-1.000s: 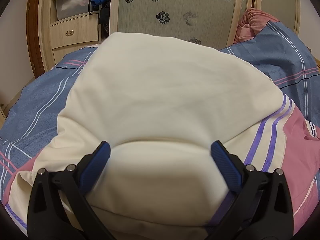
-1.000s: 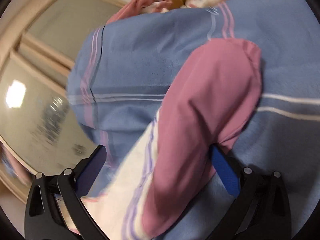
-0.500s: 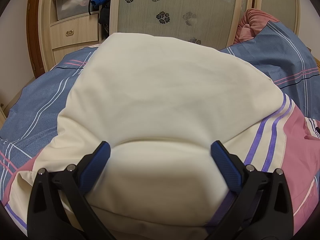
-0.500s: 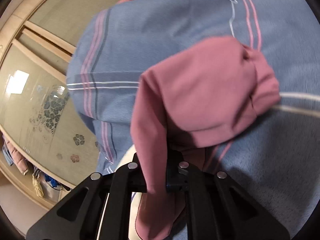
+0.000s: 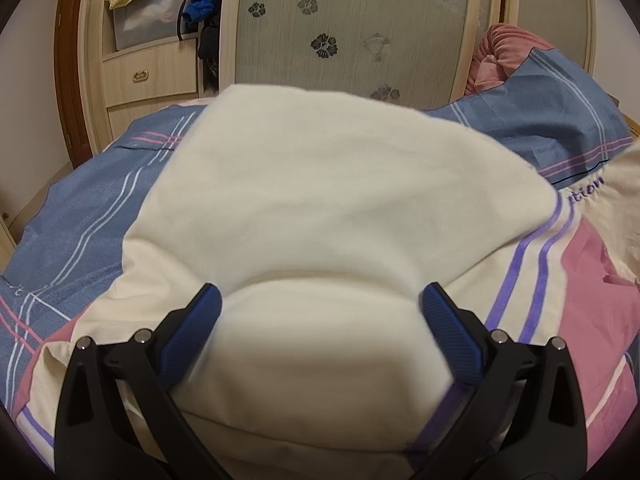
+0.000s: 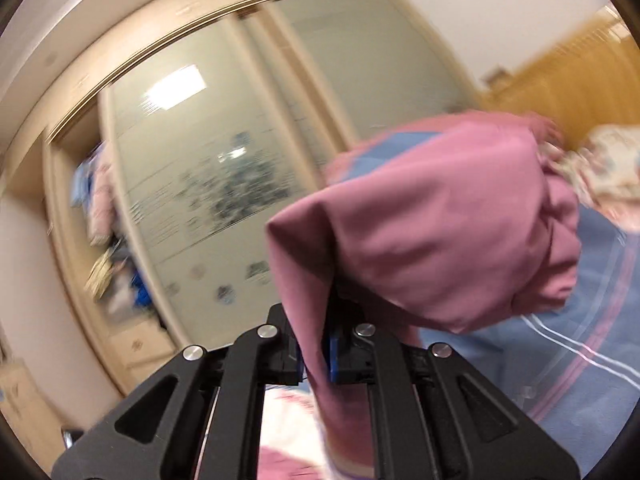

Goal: Fold large clothes

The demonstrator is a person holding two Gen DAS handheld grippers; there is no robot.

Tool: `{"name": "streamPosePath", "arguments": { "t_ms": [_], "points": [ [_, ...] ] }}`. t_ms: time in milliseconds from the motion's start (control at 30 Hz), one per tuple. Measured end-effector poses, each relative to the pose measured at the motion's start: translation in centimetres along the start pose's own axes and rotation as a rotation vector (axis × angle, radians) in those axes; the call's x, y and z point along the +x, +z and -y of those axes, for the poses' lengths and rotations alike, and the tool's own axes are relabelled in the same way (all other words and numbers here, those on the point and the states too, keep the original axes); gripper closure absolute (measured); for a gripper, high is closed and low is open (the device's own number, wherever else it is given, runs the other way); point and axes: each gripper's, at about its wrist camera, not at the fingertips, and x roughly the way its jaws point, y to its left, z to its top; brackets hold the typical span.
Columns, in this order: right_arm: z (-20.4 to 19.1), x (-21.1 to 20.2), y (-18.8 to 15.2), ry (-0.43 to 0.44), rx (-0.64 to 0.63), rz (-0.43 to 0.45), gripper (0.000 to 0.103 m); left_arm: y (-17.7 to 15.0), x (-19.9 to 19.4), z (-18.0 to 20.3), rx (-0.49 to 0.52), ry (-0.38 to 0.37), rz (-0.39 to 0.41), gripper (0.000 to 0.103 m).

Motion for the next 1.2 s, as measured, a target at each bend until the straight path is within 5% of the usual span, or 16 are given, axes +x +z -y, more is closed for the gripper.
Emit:
{"name": "streamPosePath", "arguments": {
  "t_ms": [133,267,333,433,467,533,667,833,967,1033,1133,1200],
  "points": [
    [-8.0,-0.8,0.7,0.039,-0.106,-0.029,0.095,0.7,-0.7,0.0,0.033,-0.046,-0.022,0.002],
    [-16.4,1.6,-0.6,0.090,-0.219,-0.122,0.095,2.4,-2.6,-2.9,0.017,0.020,-0.038,0.002],
    [-19.5,2.6,-2.8,0.139,-0.222,-0.216,0.095,3.6,-4.2,-5.2,0.012,0.114,-0.052,0.002],
    [-24.4,3.9,-8.5,0.198,-0.277,-0.347,0.095,4.8,-8.1,-9.8,0.028,0.387,0.037,0.002],
    [-26.4,4.0,-11.1,0.205,-0.338,-0.386,0.095,5.0,-9.5,-11.8,0.009,0.482,0.073,0.002],
    [-29.8,4.0,-16.0,0.191,-0.504,-0.436,0.095,5.0,-11.6,-15.5,-0.071,0.551,0.114,0.002],
    [-32.3,4.6,-26.1,0.148,-0.739,-0.586,0.095,4.0,-14.0,-21.8,-0.381,0.440,0.190,0.002],
    [-31.8,4.6,-27.6,0.103,-0.768,-0.601,0.085,1.7,-15.9,-26.6,-0.729,0.126,0.307,0.002],
    [-31.0,3.1,-26.4,0.114,-0.769,-0.732,0.057,2.3,-15.3,-25.1,-0.650,0.207,0.288,0.002],
    [-30.3,0.5,-26.0,0.171,-0.819,-0.794,0.002,2.9,-14.6,-23.9,-0.582,0.282,0.254,0.002],
    [-29.3,-4.0,-24.3,0.357,-0.804,-0.901,0.001,3.4,-13.6,-22.8,-0.505,0.302,0.205,0.002],
    [-28.0,-5.3,-22.1,0.402,-0.769,-0.877,0.001,3.5,-13.1,-22.1,-0.480,0.285,0.191,0.002]
  ]
}}
